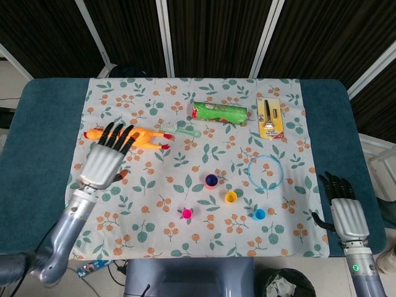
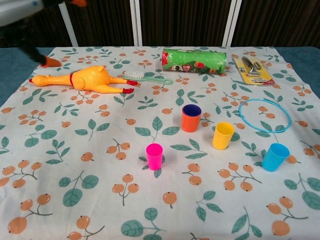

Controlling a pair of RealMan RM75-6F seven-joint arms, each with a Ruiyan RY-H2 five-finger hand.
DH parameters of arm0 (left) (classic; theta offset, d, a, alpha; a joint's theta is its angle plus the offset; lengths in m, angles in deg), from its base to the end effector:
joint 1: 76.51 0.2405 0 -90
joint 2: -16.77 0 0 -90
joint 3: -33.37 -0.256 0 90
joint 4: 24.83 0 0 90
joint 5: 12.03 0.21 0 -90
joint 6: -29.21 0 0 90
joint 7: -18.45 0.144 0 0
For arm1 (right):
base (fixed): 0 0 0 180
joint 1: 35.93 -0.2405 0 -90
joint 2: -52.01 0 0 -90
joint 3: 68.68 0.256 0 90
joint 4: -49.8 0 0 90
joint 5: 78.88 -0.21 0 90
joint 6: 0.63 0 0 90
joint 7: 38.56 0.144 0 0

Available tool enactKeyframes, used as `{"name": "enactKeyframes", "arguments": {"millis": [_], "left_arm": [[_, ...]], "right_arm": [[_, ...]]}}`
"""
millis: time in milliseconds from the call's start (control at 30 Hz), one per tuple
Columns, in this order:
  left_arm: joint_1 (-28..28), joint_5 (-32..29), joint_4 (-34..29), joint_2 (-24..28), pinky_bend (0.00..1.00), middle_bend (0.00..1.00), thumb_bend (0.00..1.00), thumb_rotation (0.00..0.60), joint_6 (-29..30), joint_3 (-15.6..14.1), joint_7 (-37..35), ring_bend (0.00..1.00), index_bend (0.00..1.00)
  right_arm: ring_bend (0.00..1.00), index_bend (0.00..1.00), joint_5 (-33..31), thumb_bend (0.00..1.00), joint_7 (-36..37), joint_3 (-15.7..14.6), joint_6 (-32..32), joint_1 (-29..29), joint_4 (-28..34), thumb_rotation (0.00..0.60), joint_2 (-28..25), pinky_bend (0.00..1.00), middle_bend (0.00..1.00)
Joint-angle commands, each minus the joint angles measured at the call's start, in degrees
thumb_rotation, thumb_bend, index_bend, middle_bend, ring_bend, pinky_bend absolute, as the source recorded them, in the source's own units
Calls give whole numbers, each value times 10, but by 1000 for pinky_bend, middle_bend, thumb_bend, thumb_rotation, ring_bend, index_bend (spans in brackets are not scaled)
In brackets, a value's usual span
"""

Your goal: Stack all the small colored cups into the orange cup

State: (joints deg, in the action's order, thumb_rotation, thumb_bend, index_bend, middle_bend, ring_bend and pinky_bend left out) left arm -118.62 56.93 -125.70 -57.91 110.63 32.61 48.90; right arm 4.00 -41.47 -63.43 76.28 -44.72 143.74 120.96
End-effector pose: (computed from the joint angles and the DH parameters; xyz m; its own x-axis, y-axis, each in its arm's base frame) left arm -0.1476 0.3083 0.0796 0.5746 -0.0959 0.8128 0.7429 -0.3555 -0.5672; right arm -0.2936 -0.2082 0.1185 0.3315 -0.0912 0.9390 -0.9435 -0.0344 0.3297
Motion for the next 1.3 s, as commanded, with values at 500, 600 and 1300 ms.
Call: {"name": "enactKeyframes", "arguments": {"millis": [500,600,1300], "left_arm": [[207,83,146,24,0,22,126,600,85,-74,-282,0,98],[216,80,159,19,0,22,127,600,73,-68,-288,0,98],[255,104,184,8,0,21,126,600,53,-25,-305,0,98]], "right_arm": [[0,76,-95,341,-38,59,-260,-201,128,600,-36,36,0],[0,82,-126,342,-73,59,-270,-221,131,600,-15,36,0],[0,259,-252,341,-189,35,-250,-290,79,600,124,61,0]]}}
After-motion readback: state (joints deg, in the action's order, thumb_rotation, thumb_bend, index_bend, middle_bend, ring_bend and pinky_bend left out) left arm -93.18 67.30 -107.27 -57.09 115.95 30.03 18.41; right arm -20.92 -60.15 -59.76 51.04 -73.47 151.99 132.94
